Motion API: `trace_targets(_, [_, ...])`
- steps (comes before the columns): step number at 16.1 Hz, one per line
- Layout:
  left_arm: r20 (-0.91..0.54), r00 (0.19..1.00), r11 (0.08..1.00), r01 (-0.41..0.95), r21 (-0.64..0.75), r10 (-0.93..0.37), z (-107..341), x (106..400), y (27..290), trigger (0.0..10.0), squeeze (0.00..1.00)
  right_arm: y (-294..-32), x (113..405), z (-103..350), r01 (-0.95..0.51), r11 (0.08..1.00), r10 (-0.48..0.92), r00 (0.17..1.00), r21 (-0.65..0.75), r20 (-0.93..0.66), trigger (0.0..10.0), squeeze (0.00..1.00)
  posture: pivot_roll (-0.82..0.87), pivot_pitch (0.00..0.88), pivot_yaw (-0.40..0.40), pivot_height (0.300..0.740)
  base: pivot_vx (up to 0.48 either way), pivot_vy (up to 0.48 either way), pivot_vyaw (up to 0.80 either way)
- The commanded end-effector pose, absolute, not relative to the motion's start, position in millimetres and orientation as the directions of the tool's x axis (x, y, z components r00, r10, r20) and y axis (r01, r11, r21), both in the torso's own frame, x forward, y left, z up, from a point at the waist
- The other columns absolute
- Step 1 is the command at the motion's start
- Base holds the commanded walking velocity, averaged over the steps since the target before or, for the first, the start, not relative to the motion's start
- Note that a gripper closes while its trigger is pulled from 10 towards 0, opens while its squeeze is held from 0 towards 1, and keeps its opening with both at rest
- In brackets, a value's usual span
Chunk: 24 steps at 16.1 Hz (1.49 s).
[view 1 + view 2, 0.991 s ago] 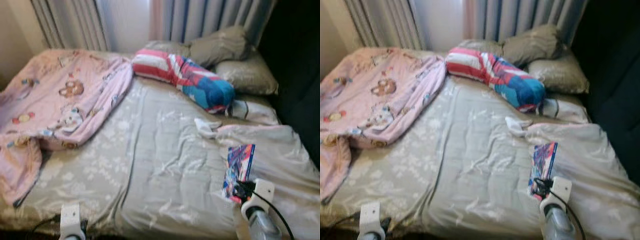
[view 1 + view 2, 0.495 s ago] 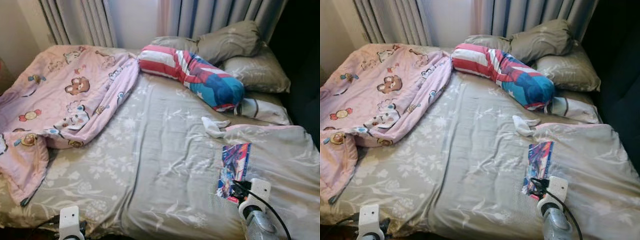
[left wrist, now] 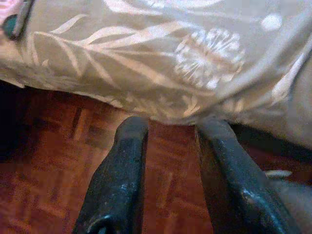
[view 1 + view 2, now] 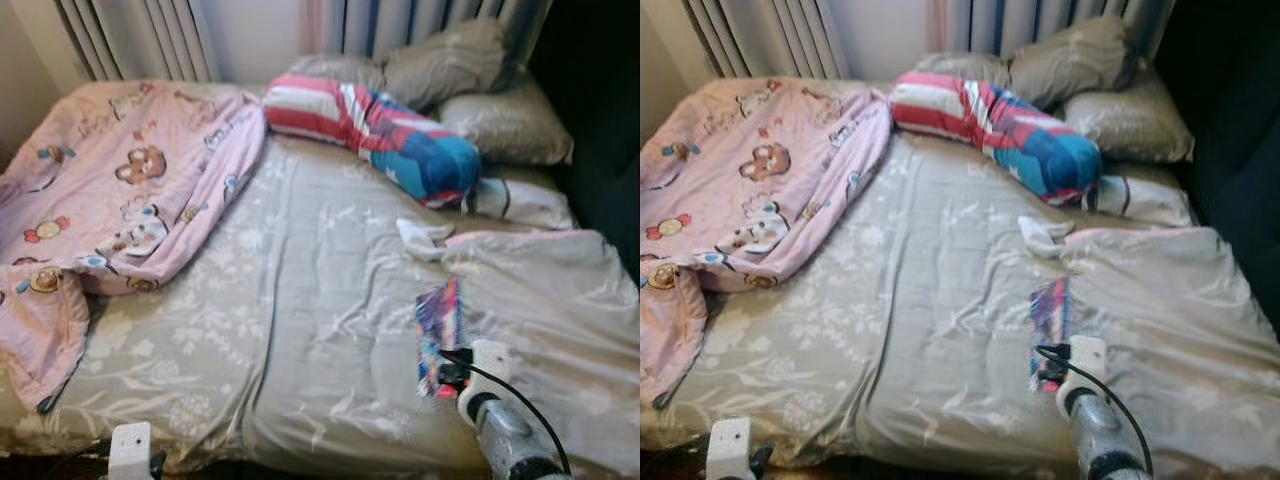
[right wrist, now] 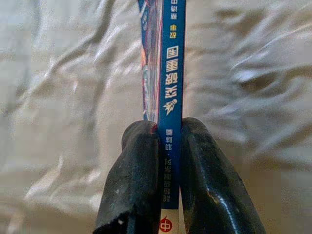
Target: Clean up the room
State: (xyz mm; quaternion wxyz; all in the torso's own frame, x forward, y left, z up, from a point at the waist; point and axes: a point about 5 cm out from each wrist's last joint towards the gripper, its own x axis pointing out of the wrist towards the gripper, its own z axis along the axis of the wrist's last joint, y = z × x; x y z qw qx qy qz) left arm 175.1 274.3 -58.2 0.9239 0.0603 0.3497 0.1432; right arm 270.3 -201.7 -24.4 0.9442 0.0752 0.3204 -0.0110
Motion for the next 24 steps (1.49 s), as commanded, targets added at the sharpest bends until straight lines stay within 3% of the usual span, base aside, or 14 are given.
trace_targets(1, [-0.637, 0.709, 0.952, -0.199, 0.231, 0.303, -58.8, 168.4, 280.0, 10.0, 0.0, -197.6, 275.7, -20.5, 0.032, 0.99, 0.058, 0.798, 0.139, -0.6, 10.0, 0.0, 0.21, 0.241, -0.006, 0.74, 0.0, 0.0, 0.0])
trace_targets(8, [-0.608, 0.746, 0.954, -0.121, 0.276, 0.27, -53.1, 154.3, 295.8, 10.0, 0.0, -189.3, 300.8, -0.2, -0.011, 0.985, 0.113, 0.801, 0.175, -0.587, 10.0, 0.0, 0.28, 0.322, 0.051, 0.74, 0.0, 0.0, 0.0])
trace_targets(19, [-0.623, 0.747, 0.954, -0.052, 0.294, 0.233, -55.7, 129.5, 300.0, 10.0, 0.0, -211.3, 302.7, 4.4, 0.02, 0.997, 0.035, 0.76, 0.076, -0.649, 10.0, 0.0, 0.32, 0.381, 0.084, 0.74, 0.0, 0.0, 0.0])
trace_targets(20, [-0.616, 0.754, 0.954, -0.046, 0.295, 0.227, -54.6, 130.8, 299.2, 10.0, 0.0, -213.1, 302.8, 4.9, 0.018, 0.998, 0.028, 0.759, 0.064, -0.651, 10.0, 0.41, 0.32, 0.389, 0.087, 0.74, 0.0, 0.0, 0.0])
trace_targets(21, [-0.615, 0.756, 0.954, -0.045, 0.295, 0.226, -54.2, 131.1, 299.4, 10.0, 0.0, -213.8, 303.5, 5.8, 0.018, 0.998, 0.025, 0.762, 0.059, -0.647, 10.0, 0.92, 0.32, 0.389, 0.087, 0.74, 0.0, 0.0, 0.0])
trace_targets(22, [-0.612, 0.758, 0.954, -0.042, 0.296, 0.224, -53.6, 131.9, 299.5, 10.0, 0.0, -215.3, 304.3, 7.0, 0.024, 0.998, 0.016, 0.765, 0.054, -0.644, 10.0, 1.0, 0.32, 0.397, 0.088, 0.74, 0.0, 0.0, 0.0])
trace_targets(24, [-0.61, 0.762, 0.954, -0.033, 0.298, 0.217, -52.9, 132.4, 299.5, 10.0, 0.0, -216.6, 304.9, 7.8, 0.032, 0.998, 0.006, 0.767, 0.048, -0.642, 10.0, 1.0, 0.32, 0.403, 0.09, 0.74, 0.0, 0.0, 0.0])
